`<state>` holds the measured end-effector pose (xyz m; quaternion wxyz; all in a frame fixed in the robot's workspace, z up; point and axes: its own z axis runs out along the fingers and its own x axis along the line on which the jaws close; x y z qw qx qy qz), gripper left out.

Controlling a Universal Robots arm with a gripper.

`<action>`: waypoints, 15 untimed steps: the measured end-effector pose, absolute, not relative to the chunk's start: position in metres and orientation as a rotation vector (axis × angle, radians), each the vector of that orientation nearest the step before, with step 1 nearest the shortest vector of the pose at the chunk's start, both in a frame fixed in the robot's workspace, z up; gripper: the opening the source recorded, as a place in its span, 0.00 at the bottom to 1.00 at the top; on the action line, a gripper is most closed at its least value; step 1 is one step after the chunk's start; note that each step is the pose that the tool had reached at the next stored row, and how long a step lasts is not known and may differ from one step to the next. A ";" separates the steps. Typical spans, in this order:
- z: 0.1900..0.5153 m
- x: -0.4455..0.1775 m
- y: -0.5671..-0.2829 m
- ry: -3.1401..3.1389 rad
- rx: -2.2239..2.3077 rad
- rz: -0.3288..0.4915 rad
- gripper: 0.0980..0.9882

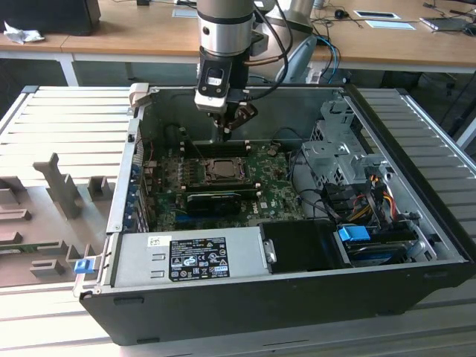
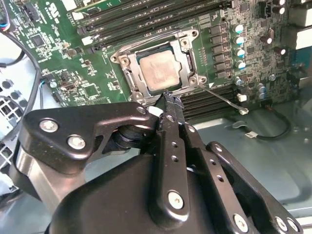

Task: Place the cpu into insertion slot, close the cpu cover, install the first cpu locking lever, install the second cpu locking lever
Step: 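Install the first cpu locking lever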

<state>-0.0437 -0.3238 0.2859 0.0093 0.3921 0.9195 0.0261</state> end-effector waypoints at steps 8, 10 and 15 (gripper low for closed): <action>0.286 -0.046 -0.324 2.948 1.038 0.083 0.01; 0.285 -0.046 -0.324 2.984 0.936 0.084 0.01; 0.284 -0.046 -0.324 3.054 0.688 0.080 0.01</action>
